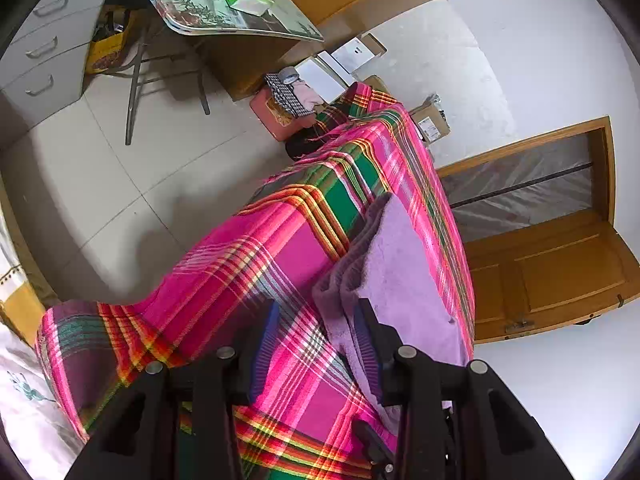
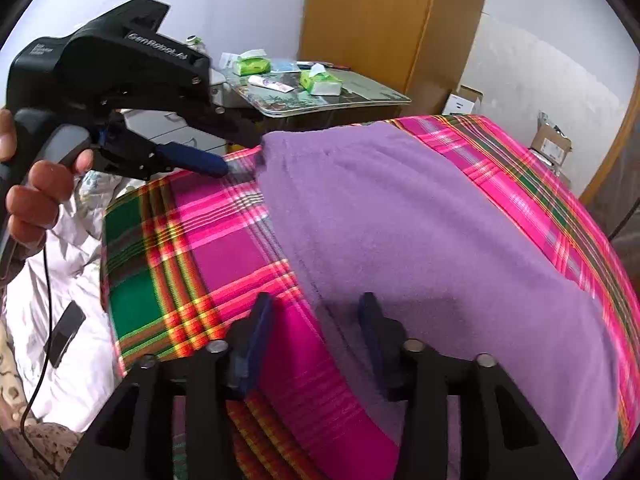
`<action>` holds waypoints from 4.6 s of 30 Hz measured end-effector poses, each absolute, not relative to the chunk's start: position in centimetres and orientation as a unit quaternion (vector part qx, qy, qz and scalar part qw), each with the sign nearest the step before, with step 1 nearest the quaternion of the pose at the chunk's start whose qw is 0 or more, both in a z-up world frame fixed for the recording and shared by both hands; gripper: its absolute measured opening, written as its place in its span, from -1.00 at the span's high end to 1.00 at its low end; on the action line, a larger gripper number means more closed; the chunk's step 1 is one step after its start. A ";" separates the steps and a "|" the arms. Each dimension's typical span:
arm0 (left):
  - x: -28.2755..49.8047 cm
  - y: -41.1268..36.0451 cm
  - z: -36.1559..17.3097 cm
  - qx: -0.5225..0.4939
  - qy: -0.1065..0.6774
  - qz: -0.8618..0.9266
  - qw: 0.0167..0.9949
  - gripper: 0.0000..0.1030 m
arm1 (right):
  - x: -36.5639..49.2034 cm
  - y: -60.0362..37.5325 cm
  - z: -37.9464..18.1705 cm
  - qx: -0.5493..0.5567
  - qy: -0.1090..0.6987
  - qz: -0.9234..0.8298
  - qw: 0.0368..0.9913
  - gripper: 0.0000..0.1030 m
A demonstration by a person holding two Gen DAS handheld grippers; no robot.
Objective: Fold clothes
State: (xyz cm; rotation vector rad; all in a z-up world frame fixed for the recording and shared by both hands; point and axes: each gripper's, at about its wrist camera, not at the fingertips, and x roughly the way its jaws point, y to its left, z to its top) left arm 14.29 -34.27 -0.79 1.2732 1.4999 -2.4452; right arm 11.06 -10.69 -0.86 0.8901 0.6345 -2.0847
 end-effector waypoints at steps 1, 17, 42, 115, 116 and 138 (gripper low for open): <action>14.2 -34.2 -0.7 0.406 0.476 -0.780 -0.001 0.24 | 10.8 -10.5 -0.9 0.351 0.243 -0.822 0.378 -0.24; 13.0 -34.1 -0.4 0.402 0.477 -0.781 -0.017 0.24 | 10.5 -11.5 -0.5 0.347 0.258 -0.820 0.374 -0.16; 7.8 -35.6 -0.7 0.442 0.462 -0.765 -0.078 0.03 | 11.1 -19.2 -1.4 0.244 0.366 -0.813 0.380 0.80; -2.0 -27.5 7.3 0.457 0.337 -0.804 -0.176 0.67 | 9.9 -11.4 5.5 0.233 0.140 -0.875 0.400 0.85; -2.1 -26.8 7.8 0.456 0.334 -0.805 -0.180 0.67 | 10.1 -10.7 5.8 0.229 0.138 -0.878 0.397 0.85; -3.2 -13.9 11.2 0.451 0.291 -0.806 -0.250 0.95 | 11.4 2.7 7.8 0.204 0.080 -0.918 0.329 0.92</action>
